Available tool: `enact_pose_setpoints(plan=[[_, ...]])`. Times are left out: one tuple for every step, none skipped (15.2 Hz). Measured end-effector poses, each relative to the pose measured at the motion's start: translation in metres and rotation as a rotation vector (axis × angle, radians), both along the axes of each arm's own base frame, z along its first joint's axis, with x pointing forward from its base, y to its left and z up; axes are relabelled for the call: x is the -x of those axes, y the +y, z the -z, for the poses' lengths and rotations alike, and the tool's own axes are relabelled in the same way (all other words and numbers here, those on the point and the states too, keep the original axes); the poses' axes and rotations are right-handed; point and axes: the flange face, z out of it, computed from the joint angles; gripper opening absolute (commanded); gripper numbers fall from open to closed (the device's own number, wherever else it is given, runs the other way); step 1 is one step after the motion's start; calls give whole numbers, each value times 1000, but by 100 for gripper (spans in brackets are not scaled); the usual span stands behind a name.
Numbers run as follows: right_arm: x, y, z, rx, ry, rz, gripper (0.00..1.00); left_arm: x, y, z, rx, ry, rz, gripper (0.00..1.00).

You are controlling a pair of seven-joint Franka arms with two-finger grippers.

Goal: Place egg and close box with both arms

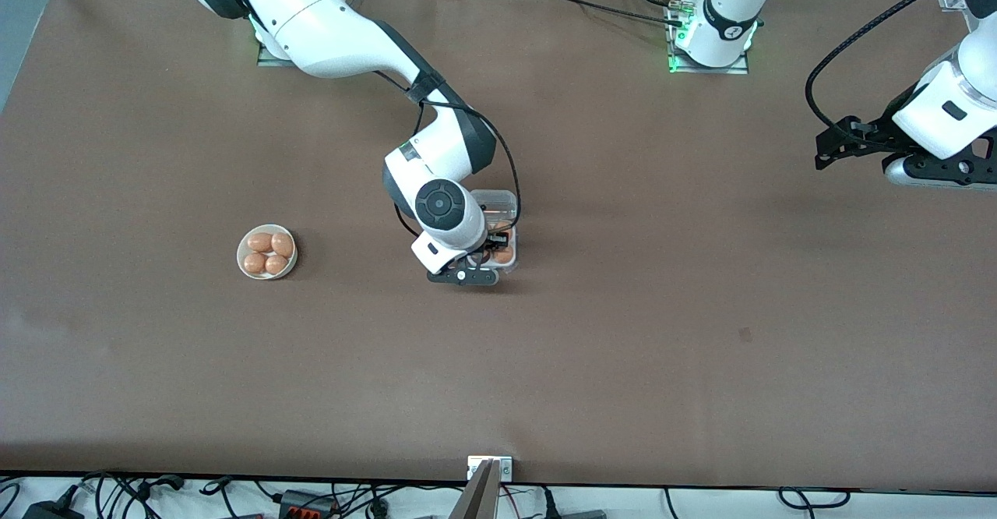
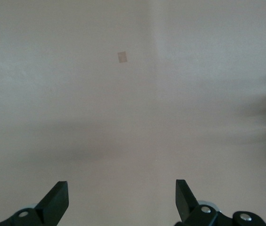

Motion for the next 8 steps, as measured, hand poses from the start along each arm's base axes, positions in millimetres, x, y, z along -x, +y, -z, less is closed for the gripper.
enact_pose_setpoints(plan=[[0, 0, 0, -3, 3, 3, 100, 0, 0, 0, 0, 0, 0, 100], [-1, -1, -1, -5, 4, 7, 100, 0, 0, 0, 0, 0, 0, 100], [-2, -2, -3, -7, 3, 14, 100, 0, 0, 0, 0, 0, 0, 100], [-4, -2, -8, -11, -2, 24, 100, 0, 0, 0, 0, 0, 0, 100], [-6, -2, -15, -15, -10, 31, 100, 0, 0, 0, 0, 0, 0, 100], [-9, -4, -27, -19, -21, 34, 100, 0, 0, 0, 0, 0, 0, 100], [-14, -9, -45, -14, -31, 39, 100, 0, 0, 0, 0, 0, 0, 100], [-21, -20, -68, -1, -43, 51, 100, 0, -1, 0, 0, 0, 2, 100]])
